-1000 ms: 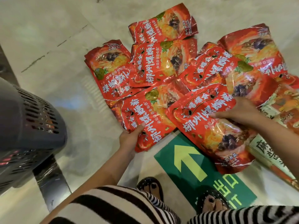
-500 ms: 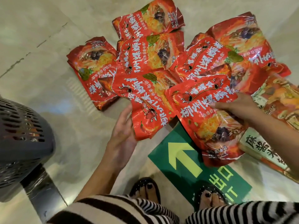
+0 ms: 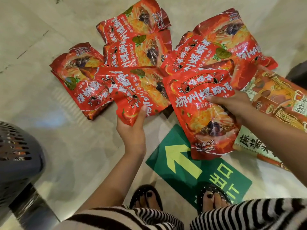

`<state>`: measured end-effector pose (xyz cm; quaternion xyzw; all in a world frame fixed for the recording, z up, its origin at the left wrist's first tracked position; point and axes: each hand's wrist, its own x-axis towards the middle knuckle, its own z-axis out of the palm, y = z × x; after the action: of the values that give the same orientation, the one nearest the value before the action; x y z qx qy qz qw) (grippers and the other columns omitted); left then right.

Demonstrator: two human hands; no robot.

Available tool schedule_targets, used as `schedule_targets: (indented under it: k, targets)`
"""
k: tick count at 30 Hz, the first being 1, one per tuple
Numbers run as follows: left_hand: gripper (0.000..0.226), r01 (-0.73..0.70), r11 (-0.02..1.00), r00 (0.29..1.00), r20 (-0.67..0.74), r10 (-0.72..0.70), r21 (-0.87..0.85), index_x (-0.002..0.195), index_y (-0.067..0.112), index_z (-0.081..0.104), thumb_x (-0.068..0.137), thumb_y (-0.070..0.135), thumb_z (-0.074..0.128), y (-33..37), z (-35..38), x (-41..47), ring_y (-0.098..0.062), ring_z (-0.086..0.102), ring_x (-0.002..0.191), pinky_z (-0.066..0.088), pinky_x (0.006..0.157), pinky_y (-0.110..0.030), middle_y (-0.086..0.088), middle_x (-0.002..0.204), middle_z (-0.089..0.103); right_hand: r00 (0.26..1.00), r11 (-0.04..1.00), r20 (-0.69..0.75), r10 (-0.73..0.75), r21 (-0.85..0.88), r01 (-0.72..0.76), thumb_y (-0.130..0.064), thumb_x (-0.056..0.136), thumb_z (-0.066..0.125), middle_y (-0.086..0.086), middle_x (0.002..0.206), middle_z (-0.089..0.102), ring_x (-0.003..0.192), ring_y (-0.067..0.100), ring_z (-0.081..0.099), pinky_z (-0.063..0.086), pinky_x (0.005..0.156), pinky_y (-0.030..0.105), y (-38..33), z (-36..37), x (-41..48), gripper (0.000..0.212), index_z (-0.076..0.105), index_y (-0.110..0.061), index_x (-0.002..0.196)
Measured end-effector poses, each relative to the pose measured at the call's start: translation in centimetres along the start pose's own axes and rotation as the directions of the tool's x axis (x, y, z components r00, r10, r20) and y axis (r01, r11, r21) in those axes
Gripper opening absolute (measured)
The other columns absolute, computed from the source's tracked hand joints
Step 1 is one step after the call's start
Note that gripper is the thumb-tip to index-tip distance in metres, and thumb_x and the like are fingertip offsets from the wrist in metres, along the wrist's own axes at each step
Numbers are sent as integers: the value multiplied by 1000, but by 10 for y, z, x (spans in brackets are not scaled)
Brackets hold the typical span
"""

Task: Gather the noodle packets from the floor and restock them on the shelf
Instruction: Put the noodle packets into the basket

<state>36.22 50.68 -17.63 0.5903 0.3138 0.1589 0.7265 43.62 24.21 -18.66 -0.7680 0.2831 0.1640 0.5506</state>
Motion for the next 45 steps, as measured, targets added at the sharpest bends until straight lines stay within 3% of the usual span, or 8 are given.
schedule_targets:
  k: [9,12,16,20,23,31,39,45]
  targets:
    - [86,200,972,980,7,-200,-124,139,30,48,65,36,91,-26,22,42,-9,60,120,46,107,-47,11,133,62,996,979,-84,21,205,-4,-24,64,91,-3,89,72,69,5,70,54,59,18,0,23,3,35,65,-20,88]
    - [79,191,955,978,-35,-204,-225,140,25,49,72,21,88,-27,20,61,-15,62,120,50,102,-51,5,134,63,990,972,-127,57,234,-25,-31,58,94,0,98,74,84,15,72,58,80,32,-1,33,11,54,70,-16,104]
    - [63,131,959,978,-124,-166,-250,130,21,57,75,9,84,-22,5,93,-17,66,114,52,99,-47,2,129,66,978,952,-174,119,301,-62,-33,60,92,-2,97,69,81,12,65,50,70,20,-8,45,20,60,65,-13,109]
    - [86,96,939,987,-91,-133,-329,139,11,52,63,21,92,-10,-6,125,-23,63,120,52,100,-47,-7,134,63,968,941,-223,113,337,-33,-26,63,91,-10,81,63,69,3,61,50,68,21,-12,56,27,38,57,-22,79]
    - [88,94,914,992,-41,-120,-394,140,7,52,65,33,91,-7,-4,138,-27,59,126,46,106,-51,-10,137,60,972,932,-210,104,362,-22,-27,61,92,-5,90,73,75,8,70,57,71,24,-10,64,30,39,66,-19,90]
    - [69,200,970,980,20,-199,-137,140,6,51,78,15,80,-34,8,127,-19,65,116,54,92,-35,-2,127,67,997,979,-73,10,202,5,-33,64,87,-10,102,74,89,6,72,55,82,26,7,57,31,58,66,-23,117]
    - [53,260,966,957,-132,-257,8,128,4,60,78,2,78,-11,3,134,-23,70,105,58,87,-40,-2,113,73,959,917,124,256,283,-282,-19,61,85,0,88,77,79,18,75,60,68,30,-2,45,21,35,70,-17,93]
    - [43,279,898,955,-198,-222,341,103,16,68,68,-1,86,71,-21,85,-7,72,82,57,77,-34,4,99,74,899,855,84,431,281,-436,-43,40,92,4,108,74,89,24,72,58,80,39,-28,26,-51,89,66,-11,119]
